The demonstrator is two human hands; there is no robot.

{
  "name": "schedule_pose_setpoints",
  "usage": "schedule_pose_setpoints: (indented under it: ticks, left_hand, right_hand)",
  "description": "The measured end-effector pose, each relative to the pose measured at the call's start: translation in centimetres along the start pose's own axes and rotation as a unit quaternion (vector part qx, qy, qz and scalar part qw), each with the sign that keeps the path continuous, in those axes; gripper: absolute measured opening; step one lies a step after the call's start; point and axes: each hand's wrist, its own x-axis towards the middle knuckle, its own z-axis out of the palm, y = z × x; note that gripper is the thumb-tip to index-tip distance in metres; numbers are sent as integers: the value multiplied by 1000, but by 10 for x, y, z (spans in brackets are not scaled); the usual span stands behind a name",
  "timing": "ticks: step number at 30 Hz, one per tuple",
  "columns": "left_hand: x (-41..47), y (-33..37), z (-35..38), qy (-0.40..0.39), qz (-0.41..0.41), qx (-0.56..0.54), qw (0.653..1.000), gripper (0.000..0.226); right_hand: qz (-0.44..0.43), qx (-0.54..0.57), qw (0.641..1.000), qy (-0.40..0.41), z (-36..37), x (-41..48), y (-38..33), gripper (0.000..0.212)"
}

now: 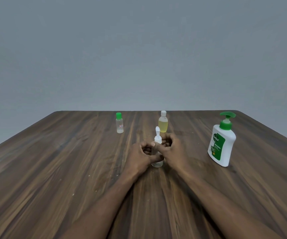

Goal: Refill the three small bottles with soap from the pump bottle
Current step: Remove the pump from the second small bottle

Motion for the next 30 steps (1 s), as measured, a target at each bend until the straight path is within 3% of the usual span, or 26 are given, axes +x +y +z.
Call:
schedule_pose_setpoints:
  ticks: [4, 9, 14, 17, 21, 24, 26, 30]
  left_hand:
    - [1, 1, -1, -2, -18, -3, 1000, 36]
    - [0, 4, -1, 0, -27, -9, 1000, 39]
    - [0, 6, -4, -6, -26, -9, 1000, 38]
    - [1, 7, -8, 14, -25, -4, 1000, 39]
    - [3, 9, -12, 25, -33, -16, 999, 36]
    - [3, 9, -13, 21, -35, -19, 999, 37]
    - [3, 9, -13, 20, -33, -17, 999, 39]
    - [3, 10, -13, 19, -30, -11, 999, 39]
  right_hand:
    - [-53, -8, 999, -7, -8, 3, -11, 12]
    - [-92, 68, 993, 1, -30, 11, -46, 14]
    - [-133, 64, 989, 32, -59, 42, -94, 7]
    - [-71, -5, 997, 26, -65, 65, -90, 22]
    - [109, -88, 990, -6, -53, 63, -44, 14]
    - [195, -111, 974, -15, -42, 50, -11, 18]
    - [218, -98, 971, -7, -35, 43, 3, 18]
    - [179, -214, 960, -1, -26, 37, 9, 27]
